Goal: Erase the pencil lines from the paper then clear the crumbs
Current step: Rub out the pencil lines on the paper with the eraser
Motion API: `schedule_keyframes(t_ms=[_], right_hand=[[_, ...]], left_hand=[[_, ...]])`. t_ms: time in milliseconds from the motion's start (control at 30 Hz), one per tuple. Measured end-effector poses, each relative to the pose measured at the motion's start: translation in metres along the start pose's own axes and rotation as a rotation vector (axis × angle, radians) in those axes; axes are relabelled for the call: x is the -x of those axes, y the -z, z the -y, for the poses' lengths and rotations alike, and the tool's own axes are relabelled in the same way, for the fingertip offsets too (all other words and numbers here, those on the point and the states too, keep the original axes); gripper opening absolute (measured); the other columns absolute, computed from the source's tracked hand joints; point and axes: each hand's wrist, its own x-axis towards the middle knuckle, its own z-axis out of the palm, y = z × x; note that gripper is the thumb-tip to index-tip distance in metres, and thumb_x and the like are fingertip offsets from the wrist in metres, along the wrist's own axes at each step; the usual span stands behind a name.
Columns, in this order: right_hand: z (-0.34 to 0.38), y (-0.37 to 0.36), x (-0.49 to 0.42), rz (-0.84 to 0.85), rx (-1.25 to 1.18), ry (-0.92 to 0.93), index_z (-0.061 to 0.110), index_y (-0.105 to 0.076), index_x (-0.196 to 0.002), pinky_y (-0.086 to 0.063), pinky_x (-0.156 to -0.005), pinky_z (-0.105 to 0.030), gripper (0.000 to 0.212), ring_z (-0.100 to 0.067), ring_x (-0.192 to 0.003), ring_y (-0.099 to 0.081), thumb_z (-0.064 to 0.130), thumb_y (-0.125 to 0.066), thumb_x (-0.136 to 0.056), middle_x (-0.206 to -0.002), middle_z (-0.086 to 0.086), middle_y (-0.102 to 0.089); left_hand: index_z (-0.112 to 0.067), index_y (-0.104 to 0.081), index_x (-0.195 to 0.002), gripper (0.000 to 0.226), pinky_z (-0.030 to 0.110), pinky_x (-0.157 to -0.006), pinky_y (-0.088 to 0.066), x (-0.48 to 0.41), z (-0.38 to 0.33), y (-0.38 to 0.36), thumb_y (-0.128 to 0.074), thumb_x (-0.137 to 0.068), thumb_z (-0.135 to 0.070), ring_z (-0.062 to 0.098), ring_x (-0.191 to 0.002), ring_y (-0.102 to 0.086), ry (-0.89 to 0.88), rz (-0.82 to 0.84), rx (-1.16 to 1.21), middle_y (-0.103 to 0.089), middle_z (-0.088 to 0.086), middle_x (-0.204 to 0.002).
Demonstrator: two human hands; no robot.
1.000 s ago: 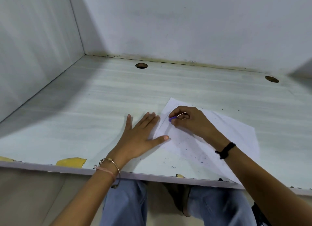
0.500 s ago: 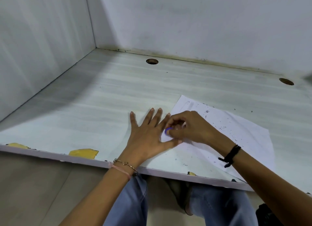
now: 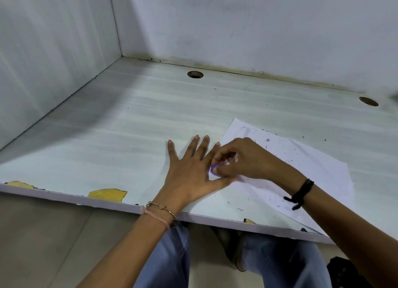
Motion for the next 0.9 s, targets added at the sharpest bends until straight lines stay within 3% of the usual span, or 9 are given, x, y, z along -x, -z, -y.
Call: schedule_keyframes(t_ms=[100,233,367,500,600,667,800,900], right_hand=[[-0.004,0.005,-0.005,-0.096,0.006,-0.037,0.021,-0.072,-0.074,-0.037,-0.055,-0.009,0.004,0.003,-0.057,-0.049,0.020,-0.075,-0.078,-0.061,0.014,-0.059],[0.000,0.000,-0.001,0.037,0.013,-0.007,0.019,-0.074,-0.079,-0.038,-0.055,-0.010,0.002,0.001,-0.057,-0.049,0.018,-0.075,-0.077,-0.063,0.011,-0.059],[-0.009,0.008,-0.009,-0.128,0.037,-0.057,0.017,-0.073,-0.077,-0.036,-0.055,-0.011,0.001,0.002,-0.055,-0.050,0.017,-0.073,-0.078,-0.060,0.012,-0.058],[-0.004,0.001,0.000,0.043,0.016,0.003,0.020,-0.074,-0.079,-0.038,-0.058,-0.012,0.002,0.000,-0.060,-0.050,0.020,-0.075,-0.077,-0.068,0.005,-0.065],[-0.011,0.007,-0.006,-0.068,0.012,-0.042,0.019,-0.074,-0.080,-0.037,-0.057,-0.013,0.003,-0.004,-0.061,-0.048,0.022,-0.074,-0.079,-0.074,-0.003,-0.067],[-0.010,0.007,-0.007,-0.096,0.026,-0.049,0.018,-0.073,-0.080,-0.037,-0.056,-0.011,0.002,-0.002,-0.058,-0.048,0.018,-0.072,-0.079,-0.072,0.000,-0.067],[-0.005,0.002,-0.001,0.050,0.012,-0.007,0.019,-0.074,-0.080,-0.039,-0.058,-0.010,0.002,0.002,-0.060,-0.052,0.020,-0.074,-0.078,-0.071,0.005,-0.067],[-0.014,0.012,-0.010,-0.105,0.035,-0.069,0.016,-0.074,-0.079,-0.037,-0.056,-0.009,0.004,0.000,-0.057,-0.049,0.020,-0.074,-0.079,-0.071,0.000,-0.068]], left_hand=[[-0.044,0.006,-0.153,0.092,0.068,-0.108,0.017,0.002,-0.001,0.001,-0.015,-0.075,-0.089,0.010,-0.147,0.022,-0.002,0.006,0.016,0.014,-0.009,-0.163],[-0.042,0.007,-0.153,0.092,0.068,-0.108,0.015,0.000,0.000,0.000,-0.017,-0.077,-0.088,0.011,-0.148,0.022,-0.003,-0.002,-0.004,0.014,-0.009,-0.163],[-0.043,0.007,-0.153,0.092,0.067,-0.108,0.017,0.002,-0.001,0.002,-0.016,-0.076,-0.089,0.010,-0.147,0.022,0.006,0.009,0.011,0.016,-0.010,-0.162],[-0.042,0.007,-0.153,0.093,0.068,-0.108,0.017,0.001,0.000,0.001,-0.016,-0.076,-0.089,0.010,-0.147,0.022,0.000,-0.001,0.005,0.014,-0.009,-0.163],[-0.043,0.007,-0.153,0.093,0.068,-0.108,0.017,0.001,-0.001,0.001,-0.015,-0.076,-0.090,0.010,-0.147,0.022,0.006,0.005,0.007,0.015,-0.010,-0.163],[-0.043,0.006,-0.153,0.093,0.067,-0.108,0.017,0.002,-0.001,0.002,-0.015,-0.076,-0.090,0.010,-0.147,0.022,0.006,0.009,0.010,0.015,-0.010,-0.163],[-0.042,0.006,-0.154,0.093,0.068,-0.108,0.016,0.001,-0.001,0.002,-0.015,-0.076,-0.089,0.011,-0.148,0.022,0.000,0.004,0.004,0.013,-0.009,-0.163],[-0.043,0.007,-0.153,0.093,0.068,-0.108,0.017,0.002,-0.002,0.002,-0.016,-0.076,-0.090,0.010,-0.147,0.022,0.010,0.010,0.010,0.015,-0.010,-0.163]])
